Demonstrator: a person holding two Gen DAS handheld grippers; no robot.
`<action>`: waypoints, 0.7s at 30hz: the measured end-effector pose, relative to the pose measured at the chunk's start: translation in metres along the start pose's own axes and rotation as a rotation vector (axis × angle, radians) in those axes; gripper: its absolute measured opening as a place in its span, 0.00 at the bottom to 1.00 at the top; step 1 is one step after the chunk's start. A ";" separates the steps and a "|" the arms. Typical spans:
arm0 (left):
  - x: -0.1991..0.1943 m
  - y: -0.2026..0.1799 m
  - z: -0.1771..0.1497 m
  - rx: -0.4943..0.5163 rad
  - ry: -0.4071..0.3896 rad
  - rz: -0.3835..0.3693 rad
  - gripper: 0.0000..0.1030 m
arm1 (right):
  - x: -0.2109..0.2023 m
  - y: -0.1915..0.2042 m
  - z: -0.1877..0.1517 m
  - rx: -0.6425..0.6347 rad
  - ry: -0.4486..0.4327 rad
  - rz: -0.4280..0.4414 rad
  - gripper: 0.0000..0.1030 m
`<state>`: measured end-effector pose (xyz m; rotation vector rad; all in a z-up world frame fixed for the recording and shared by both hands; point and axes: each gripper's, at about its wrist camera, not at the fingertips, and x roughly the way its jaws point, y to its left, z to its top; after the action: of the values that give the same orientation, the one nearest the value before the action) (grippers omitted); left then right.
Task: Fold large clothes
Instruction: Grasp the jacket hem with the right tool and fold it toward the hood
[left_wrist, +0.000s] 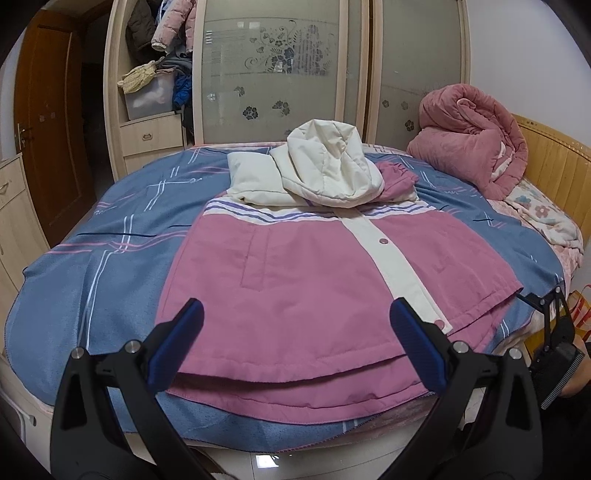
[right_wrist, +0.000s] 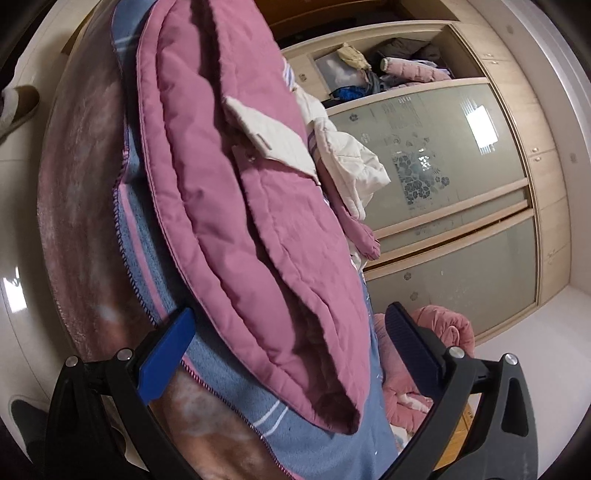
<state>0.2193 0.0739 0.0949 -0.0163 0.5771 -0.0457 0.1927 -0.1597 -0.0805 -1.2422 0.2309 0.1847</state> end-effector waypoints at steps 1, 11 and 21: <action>0.000 0.000 0.000 0.002 0.001 0.001 0.98 | 0.001 -0.001 0.002 0.001 0.000 -0.008 0.99; 0.006 -0.008 -0.001 0.049 0.021 -0.014 0.98 | 0.035 -0.030 0.028 0.130 0.032 -0.042 0.99; 0.031 -0.070 -0.071 0.763 0.076 0.086 0.98 | 0.040 -0.096 0.042 0.495 0.042 0.050 0.99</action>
<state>0.2034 0.0024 0.0205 0.7540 0.6062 -0.1807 0.2599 -0.1498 0.0089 -0.7501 0.3225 0.1331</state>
